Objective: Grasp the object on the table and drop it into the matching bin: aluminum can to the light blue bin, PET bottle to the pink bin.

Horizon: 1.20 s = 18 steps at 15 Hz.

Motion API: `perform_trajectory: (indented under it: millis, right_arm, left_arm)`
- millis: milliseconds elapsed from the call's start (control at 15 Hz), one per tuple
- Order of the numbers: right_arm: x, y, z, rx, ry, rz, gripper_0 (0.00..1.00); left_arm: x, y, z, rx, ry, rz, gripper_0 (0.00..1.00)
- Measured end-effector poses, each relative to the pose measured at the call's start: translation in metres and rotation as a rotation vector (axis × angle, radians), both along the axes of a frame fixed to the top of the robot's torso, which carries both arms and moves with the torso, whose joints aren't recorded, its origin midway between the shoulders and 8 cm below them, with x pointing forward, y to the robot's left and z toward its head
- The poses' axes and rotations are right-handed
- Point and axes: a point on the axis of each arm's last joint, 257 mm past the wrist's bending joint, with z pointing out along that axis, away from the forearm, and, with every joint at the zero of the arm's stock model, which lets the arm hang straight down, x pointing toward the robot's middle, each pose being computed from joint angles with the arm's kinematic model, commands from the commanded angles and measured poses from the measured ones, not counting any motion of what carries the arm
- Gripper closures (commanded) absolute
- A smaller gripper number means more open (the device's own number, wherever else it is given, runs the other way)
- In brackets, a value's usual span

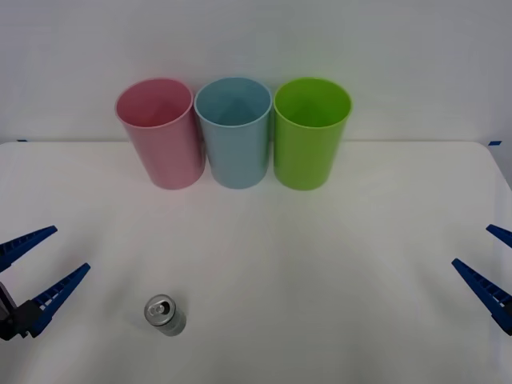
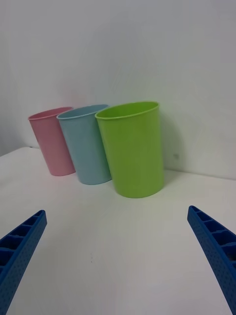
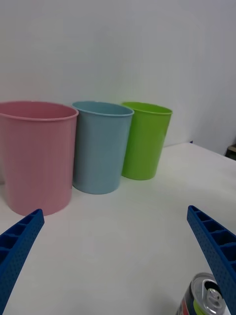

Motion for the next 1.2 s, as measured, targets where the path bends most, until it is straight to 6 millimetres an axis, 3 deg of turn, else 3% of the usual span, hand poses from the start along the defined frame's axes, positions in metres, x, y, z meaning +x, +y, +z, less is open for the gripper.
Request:
perform_trajectory:
  millis: [467, 1200]
  right_arm:
    - [0.0, 0.0, 0.0, 0.0, 0.0, 0.0, 0.0]
    - [0.0, 0.0, 0.0, 0.0, 0.0, 0.0, 0.0]
  left_arm:
    - [-0.032, 0.013, -0.024, 0.14, 0.117, -0.09, 0.0]
    - [-0.066, 0.005, -0.083, 0.304, 0.151, -0.195, 0.0]
